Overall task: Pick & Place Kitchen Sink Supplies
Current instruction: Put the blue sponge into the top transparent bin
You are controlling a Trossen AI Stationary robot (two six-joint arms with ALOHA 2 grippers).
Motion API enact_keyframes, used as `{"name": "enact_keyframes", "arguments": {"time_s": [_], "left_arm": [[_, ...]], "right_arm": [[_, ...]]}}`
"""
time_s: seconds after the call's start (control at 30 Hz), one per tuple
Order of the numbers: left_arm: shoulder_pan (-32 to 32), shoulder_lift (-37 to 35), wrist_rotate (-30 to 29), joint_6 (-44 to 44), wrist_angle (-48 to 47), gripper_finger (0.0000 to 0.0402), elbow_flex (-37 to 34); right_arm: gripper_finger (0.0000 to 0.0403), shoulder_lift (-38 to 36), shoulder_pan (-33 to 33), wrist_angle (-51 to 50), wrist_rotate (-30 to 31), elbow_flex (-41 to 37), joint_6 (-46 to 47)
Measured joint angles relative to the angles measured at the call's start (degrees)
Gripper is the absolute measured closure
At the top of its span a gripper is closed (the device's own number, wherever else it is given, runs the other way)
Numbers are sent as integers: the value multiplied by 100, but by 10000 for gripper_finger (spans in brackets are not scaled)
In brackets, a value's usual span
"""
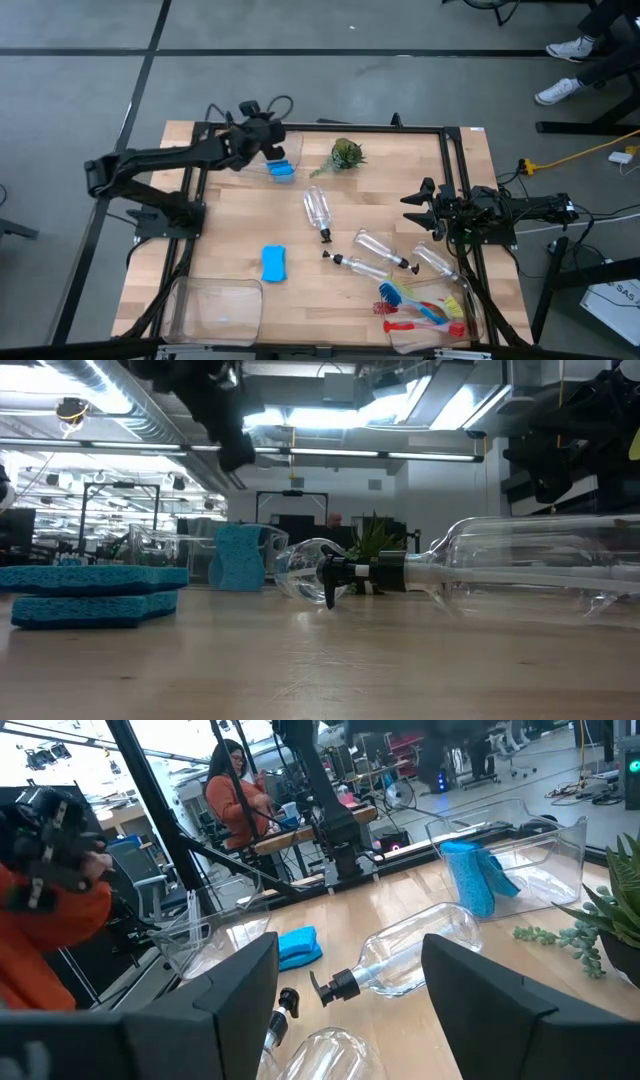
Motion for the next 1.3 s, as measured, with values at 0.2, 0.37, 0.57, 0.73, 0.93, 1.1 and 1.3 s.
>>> {"name": "enact_keyframes", "arguments": {"time_s": [0.2,0.37,0.57,0.73,0.93,1.1,1.3], "left_arm": [[-57,-700,342,-707,-35,304,0],[-258,-1250,975,-1332,-150,304,0],[-600,-1825,3146,-2254,-732,304,0],[-840,-1995,4988,-3485,-1232,304,0],[-1428,-1882,5786,-4227,-1937,304,0],[-1949,-1576,5761,-4628,-2558,304,0],[-2310,-1063,5891,-4745,-3109,305,-3]], "right_arm": [[158,2,-1,0,1,1,-1],[158,2,-1,2,1,0,-2],[158,2,0,1,1,0,0],[158,2,-1,2,1,2,0],[158,2,1,1,0,0,0],[158,2,-1,2,1,1,-1],[158,2,1,1,1,0,0]]}}
